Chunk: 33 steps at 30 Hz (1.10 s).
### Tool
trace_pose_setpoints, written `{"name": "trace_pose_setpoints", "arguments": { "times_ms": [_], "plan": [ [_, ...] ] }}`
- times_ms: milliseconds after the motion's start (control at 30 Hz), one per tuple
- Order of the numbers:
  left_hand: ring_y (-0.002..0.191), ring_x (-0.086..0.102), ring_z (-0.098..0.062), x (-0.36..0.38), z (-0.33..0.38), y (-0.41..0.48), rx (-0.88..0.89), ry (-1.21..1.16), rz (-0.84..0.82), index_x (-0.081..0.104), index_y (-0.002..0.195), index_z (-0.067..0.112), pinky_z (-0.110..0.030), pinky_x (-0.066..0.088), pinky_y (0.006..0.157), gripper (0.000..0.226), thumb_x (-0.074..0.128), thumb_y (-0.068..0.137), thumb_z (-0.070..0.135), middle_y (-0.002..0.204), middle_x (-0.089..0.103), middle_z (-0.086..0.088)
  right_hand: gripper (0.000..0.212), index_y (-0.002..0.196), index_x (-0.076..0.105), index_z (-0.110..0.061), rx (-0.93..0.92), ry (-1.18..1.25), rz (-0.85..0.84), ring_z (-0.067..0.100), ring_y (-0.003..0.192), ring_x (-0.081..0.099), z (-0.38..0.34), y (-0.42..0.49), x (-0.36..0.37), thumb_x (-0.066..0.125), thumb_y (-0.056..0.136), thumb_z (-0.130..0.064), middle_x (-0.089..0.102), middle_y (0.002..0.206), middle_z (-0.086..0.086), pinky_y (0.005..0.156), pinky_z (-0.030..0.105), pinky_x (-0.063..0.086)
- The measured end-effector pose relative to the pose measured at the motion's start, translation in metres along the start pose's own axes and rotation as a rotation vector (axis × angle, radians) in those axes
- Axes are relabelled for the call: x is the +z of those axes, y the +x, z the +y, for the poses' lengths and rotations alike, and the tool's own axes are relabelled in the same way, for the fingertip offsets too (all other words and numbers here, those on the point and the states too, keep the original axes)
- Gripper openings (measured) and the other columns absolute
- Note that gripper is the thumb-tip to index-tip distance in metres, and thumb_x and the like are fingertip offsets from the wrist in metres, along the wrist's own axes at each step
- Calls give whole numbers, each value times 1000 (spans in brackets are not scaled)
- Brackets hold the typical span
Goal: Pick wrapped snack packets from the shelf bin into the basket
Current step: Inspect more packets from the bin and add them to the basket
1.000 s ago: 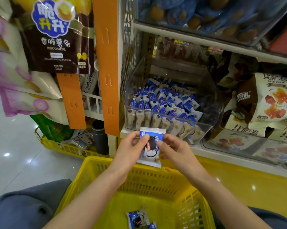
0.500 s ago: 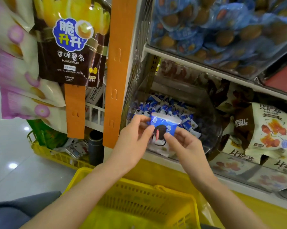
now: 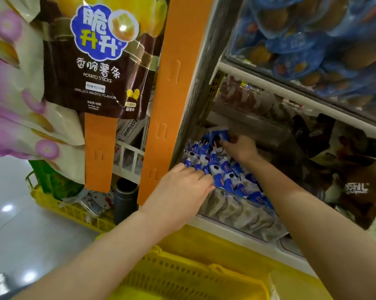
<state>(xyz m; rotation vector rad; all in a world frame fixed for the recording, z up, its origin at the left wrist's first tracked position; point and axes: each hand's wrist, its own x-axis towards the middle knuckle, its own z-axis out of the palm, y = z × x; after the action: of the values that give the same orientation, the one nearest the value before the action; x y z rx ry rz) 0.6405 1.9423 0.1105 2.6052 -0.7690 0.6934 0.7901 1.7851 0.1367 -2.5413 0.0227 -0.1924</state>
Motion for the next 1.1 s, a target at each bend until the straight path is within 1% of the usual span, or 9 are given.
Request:
{"name": "trace_pose_setpoints", "arguments": {
  "times_ms": [167,300,400,567,700,900,1000,1033,1100],
  "plan": [
    [70,64,-14,2,-5,2,55,0,30,68,90,17,-28,47,71,16,54,91,25,78,70,3,45,129,49,-6,6,-226,-225,20,82,56,-11,26,8,51,94,-34,60,104,14,64,23,41],
    [67,63,-13,3,-6,3,74,18,35,69,88,18,-26,46,69,20,51,91,26,75,69,5,40,127,51,-4,-1,-44,-170,30,111,55,-16,41,19,50,95,-27,57,126,16,88,34,43],
    [68,62,-14,4,-7,3,74,13,38,68,88,18,-26,46,68,15,55,89,25,75,69,4,37,127,51,-4,8,66,-104,29,113,54,-18,47,28,49,96,-24,56,127,16,87,30,41],
    [68,62,-13,4,-6,3,63,-2,31,67,88,18,-27,47,69,19,49,90,26,75,68,5,34,121,57,-7,64,99,-42,26,105,58,-21,51,28,52,94,-26,60,121,13,78,27,41],
    [68,61,-13,4,-5,3,52,-8,35,67,88,19,-27,46,69,26,42,90,27,75,68,5,20,99,63,-12,-13,72,-69,10,67,53,-20,45,11,57,90,-29,64,98,9,73,29,44],
    [67,61,-11,3,-4,3,47,-9,44,67,86,20,-25,47,68,24,44,88,28,74,68,7,35,111,59,-4,14,-135,-260,14,64,54,-13,31,13,61,88,-30,64,88,13,61,27,47],
    [65,61,-11,3,-3,3,49,-11,55,67,84,19,-25,47,67,22,47,87,27,71,67,6,26,97,63,-6,47,-84,-261,17,62,53,-15,32,20,58,90,-31,60,77,15,62,30,46],
    [64,61,-11,3,-3,3,49,-11,56,67,83,19,-25,47,66,23,46,87,27,71,67,6,29,95,62,-4,54,-87,-254,20,68,56,-15,33,23,58,89,-32,60,79,15,64,29,43],
    [65,61,-11,3,-4,3,52,-7,52,67,84,19,-25,47,67,23,46,88,27,72,67,6,45,115,57,3,81,-118,-234,33,101,57,-12,36,27,60,88,-33,59,109,23,77,28,39]
  ]
}}
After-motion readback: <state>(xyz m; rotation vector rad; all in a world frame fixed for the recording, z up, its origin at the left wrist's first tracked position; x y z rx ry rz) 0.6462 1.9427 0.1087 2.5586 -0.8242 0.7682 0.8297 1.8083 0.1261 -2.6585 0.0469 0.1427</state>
